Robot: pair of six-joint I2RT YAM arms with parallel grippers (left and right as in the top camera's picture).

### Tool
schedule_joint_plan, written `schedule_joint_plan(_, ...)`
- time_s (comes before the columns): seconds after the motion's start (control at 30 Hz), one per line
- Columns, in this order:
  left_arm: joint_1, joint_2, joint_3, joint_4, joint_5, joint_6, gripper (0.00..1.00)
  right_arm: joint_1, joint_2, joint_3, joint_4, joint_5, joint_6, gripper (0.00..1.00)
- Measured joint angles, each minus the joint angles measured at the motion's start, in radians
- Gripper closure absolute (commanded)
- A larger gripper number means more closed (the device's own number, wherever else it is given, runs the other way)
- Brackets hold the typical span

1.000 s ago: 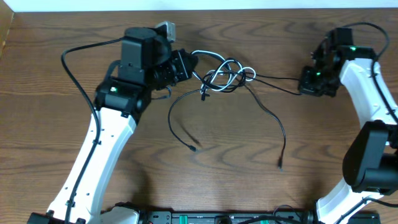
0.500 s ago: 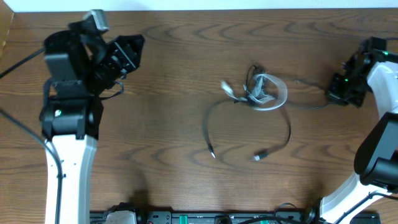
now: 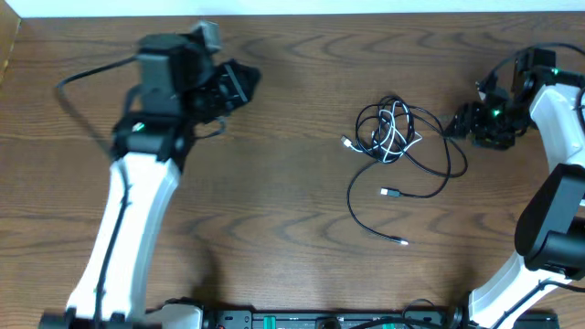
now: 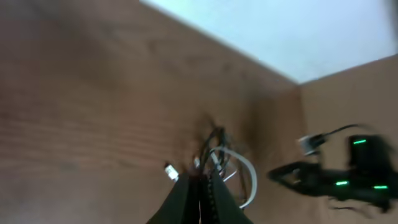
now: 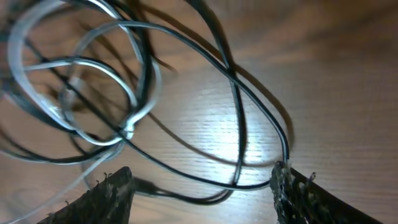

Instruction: Untangle cables

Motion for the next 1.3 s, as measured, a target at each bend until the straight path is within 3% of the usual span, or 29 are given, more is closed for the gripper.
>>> schedule_joint_plan(0.07, -0.031, 0.070, 0.000, 0.008, -0.007, 0.001, 0.77, 0.000, 0.000, 0.046, -0.014, -0.025, -0.003, 0.30)
schedule_joint_plan(0.13, -0.055, 0.113, 0.000, 0.017, -0.010, 0.009, 0.54, 0.000, -0.003, 0.071, -0.014, -0.057, -0.013, 0.29)
schedule_joint_plan(0.23, -0.100, 0.177, 0.000, 0.043, -0.014, 0.029, 0.40, 0.011, -0.006, 0.074, -0.015, -0.090, -0.023, 0.28)
schedule_joint_plan(0.53, -0.234, 0.447, 0.000, 0.222, 0.002, 0.045, 0.28, 0.067, -0.006, 0.074, -0.014, -0.117, -0.053, 0.24)
schedule_joint_plan(0.73, -0.315, 0.507, 0.001, 0.337, 0.023, 0.046, 0.28, 0.068, -0.006, 0.074, -0.015, -0.118, -0.058, 0.23)
schedule_joint_plan(0.97, -0.397, 0.608, 0.002, 0.387, -0.008, 0.046, 0.36, 0.079, -0.006, 0.074, -0.014, -0.119, -0.058, 0.23)
schedule_joint_plan(1.0, -0.408, 0.610, 0.002, 0.388, -0.027, 0.048, 0.50, 0.081, -0.006, 0.074, -0.013, -0.118, -0.058, 0.24)
schedule_joint_plan(1.03, -0.420, 0.610, 0.002, 0.389, -0.045, 0.047, 0.86, 0.086, -0.006, 0.074, -0.014, -0.118, -0.059, 0.25)
schedule_joint_plan(1.07, -0.430, 0.610, 0.002, 0.389, -0.059, 0.051, 0.93, 0.093, -0.006, 0.074, -0.013, -0.119, -0.059, 0.29)
schedule_joint_plan(1.3, -0.435, 0.608, 0.002, 0.368, -0.101, 0.045, 0.93, 0.188, -0.006, 0.074, 0.058, -0.188, -0.063, 0.31)
